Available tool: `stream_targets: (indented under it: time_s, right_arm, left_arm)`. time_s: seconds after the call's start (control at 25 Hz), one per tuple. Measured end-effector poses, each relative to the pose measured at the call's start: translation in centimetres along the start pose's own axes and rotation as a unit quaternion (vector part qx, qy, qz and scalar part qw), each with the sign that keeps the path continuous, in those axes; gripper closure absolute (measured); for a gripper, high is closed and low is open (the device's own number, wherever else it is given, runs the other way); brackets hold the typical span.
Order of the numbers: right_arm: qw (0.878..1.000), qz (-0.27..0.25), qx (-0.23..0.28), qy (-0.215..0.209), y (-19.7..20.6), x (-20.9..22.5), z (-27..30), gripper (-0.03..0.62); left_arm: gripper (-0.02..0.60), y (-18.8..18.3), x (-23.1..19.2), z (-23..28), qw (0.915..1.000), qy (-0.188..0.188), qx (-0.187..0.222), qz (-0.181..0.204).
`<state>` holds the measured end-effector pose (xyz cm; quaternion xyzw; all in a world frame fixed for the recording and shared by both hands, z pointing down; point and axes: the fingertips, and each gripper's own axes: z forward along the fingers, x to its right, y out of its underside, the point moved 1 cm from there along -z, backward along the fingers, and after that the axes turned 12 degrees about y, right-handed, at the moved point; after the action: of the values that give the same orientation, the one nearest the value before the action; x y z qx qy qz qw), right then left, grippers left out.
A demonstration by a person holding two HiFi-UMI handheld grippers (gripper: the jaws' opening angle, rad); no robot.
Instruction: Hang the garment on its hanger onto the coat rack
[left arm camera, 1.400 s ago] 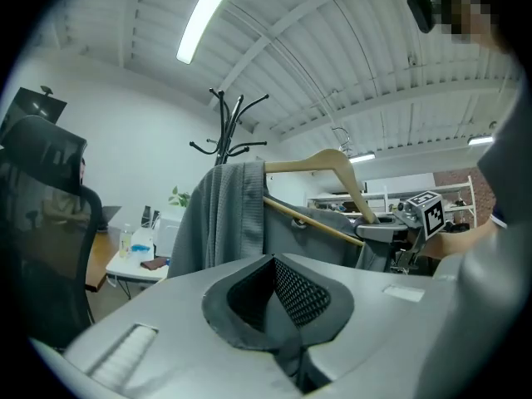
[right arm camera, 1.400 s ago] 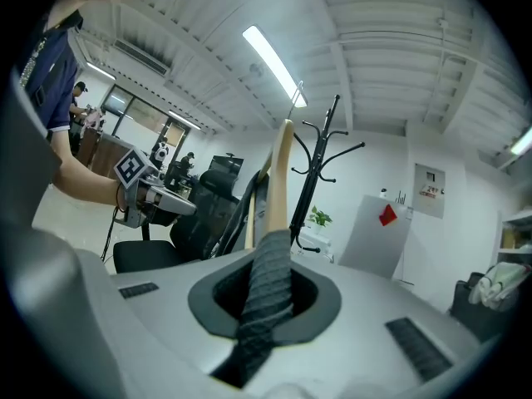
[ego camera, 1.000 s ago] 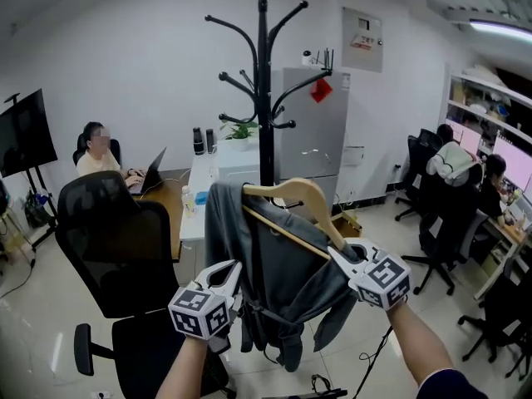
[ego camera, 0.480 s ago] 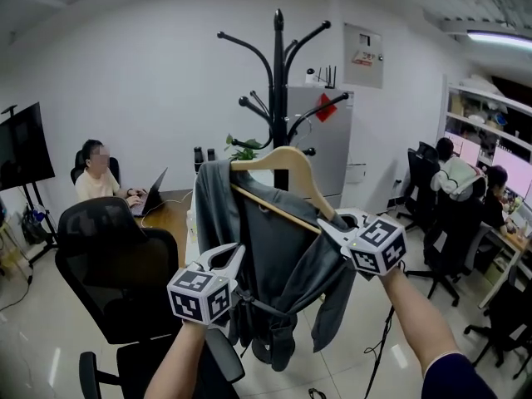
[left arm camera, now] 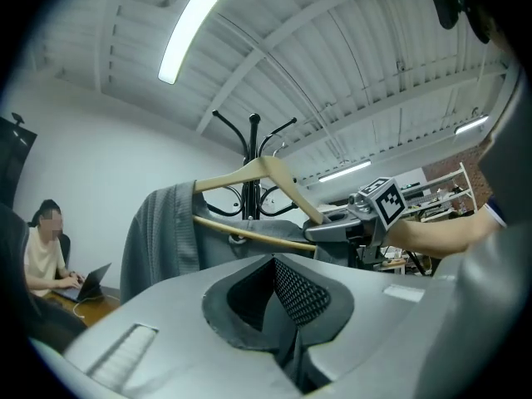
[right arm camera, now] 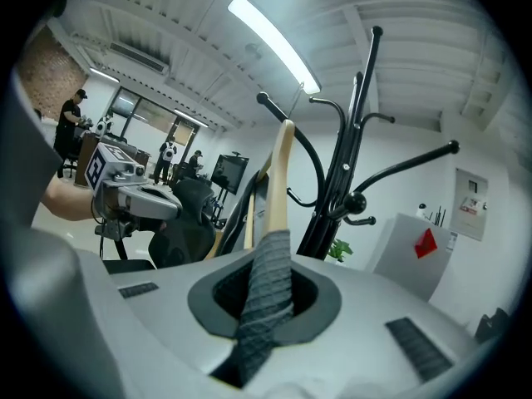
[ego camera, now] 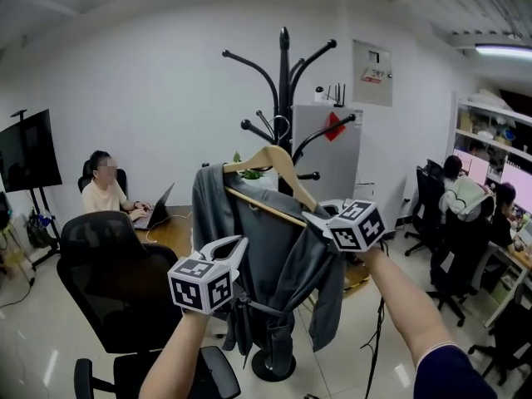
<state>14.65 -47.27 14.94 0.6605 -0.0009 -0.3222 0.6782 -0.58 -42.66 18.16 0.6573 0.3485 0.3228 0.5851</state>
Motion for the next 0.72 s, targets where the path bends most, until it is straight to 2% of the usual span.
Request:
stream_targets:
  time_s: [0.44, 0.72]
  right_arm:
    - [0.999, 0.003, -0.039, -0.018, 4.7, 0.1, 5.3, 0.567]
    - [0.998, 0.032, -0.054, -0.027, 7.4, 0.1, 6.5, 0.567]
  left_arm:
    - [0.581, 2.3, -1.4, 0.3, 0.9997, -0.020, -0.015, 0.000]
    - [0.581, 4.4, -2.1, 0.1, 0.9992, -0.029, -0.022, -0.017]
